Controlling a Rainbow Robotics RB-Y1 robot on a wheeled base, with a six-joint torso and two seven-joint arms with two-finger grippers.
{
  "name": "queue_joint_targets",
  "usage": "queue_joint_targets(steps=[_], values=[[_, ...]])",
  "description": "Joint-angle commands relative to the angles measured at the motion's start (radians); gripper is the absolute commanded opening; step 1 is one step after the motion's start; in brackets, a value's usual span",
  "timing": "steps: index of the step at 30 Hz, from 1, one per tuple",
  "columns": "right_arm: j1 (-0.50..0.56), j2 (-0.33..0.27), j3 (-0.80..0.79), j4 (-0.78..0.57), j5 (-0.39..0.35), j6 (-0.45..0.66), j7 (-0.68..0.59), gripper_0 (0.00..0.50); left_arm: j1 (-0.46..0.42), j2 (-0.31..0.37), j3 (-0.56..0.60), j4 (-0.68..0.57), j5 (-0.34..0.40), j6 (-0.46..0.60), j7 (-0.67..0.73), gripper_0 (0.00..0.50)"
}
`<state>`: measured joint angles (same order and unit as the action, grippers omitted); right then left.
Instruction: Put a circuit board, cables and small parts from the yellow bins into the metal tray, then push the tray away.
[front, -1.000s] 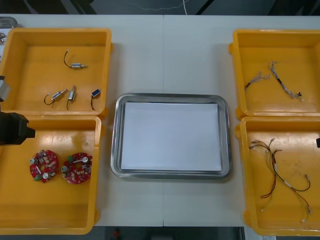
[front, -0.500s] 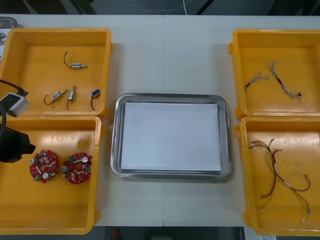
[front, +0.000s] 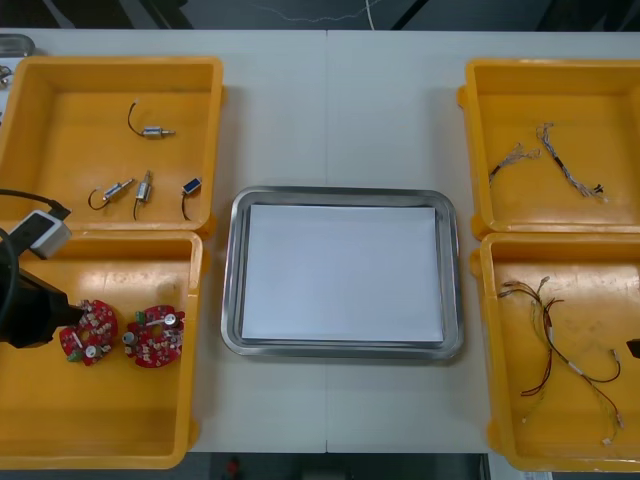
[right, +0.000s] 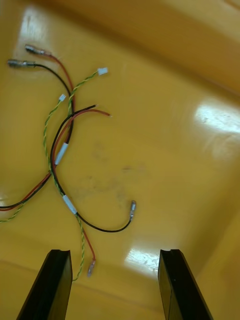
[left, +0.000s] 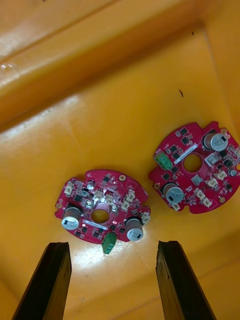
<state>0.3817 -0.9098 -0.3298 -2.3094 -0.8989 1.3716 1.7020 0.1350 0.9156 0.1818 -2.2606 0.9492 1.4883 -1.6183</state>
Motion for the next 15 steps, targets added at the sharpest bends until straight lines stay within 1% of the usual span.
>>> queue_joint_targets(steps=[1, 4, 9, 10, 12, 15], values=[[0.037, -0.060, 0.084, 0.013, 0.009, -0.065, 0.005, 0.500, 0.064, 0.098, -0.067, -0.007, 0.011, -0.091, -0.064, 0.500], [0.037, -0.066, 0.110, 0.041, 0.009, -0.089, 0.016, 0.500, 0.083, 0.123, -0.096, -0.004, 0.010, -0.135, -0.064, 0.500], [0.037, -0.066, 0.166, 0.096, 0.018, -0.155, 0.038, 0.500, 0.115, 0.170, -0.156, 0.024, 0.005, -0.241, -0.071, 0.500], [0.037, -0.069, 0.190, 0.110, 0.043, -0.187, 0.044, 0.500, 0.120, 0.183, -0.183, 0.044, 0.005, -0.284, -0.077, 0.500], [0.037, -0.075, 0.218, 0.128, 0.069, -0.226, 0.048, 0.500, 0.120, 0.189, -0.208, 0.062, 0.002, -0.318, -0.080, 0.500], [0.037, -0.084, 0.250, 0.154, 0.080, -0.275, 0.054, 0.500, 0.118, 0.190, -0.232, 0.078, -0.006, -0.349, -0.086, 0.500]])
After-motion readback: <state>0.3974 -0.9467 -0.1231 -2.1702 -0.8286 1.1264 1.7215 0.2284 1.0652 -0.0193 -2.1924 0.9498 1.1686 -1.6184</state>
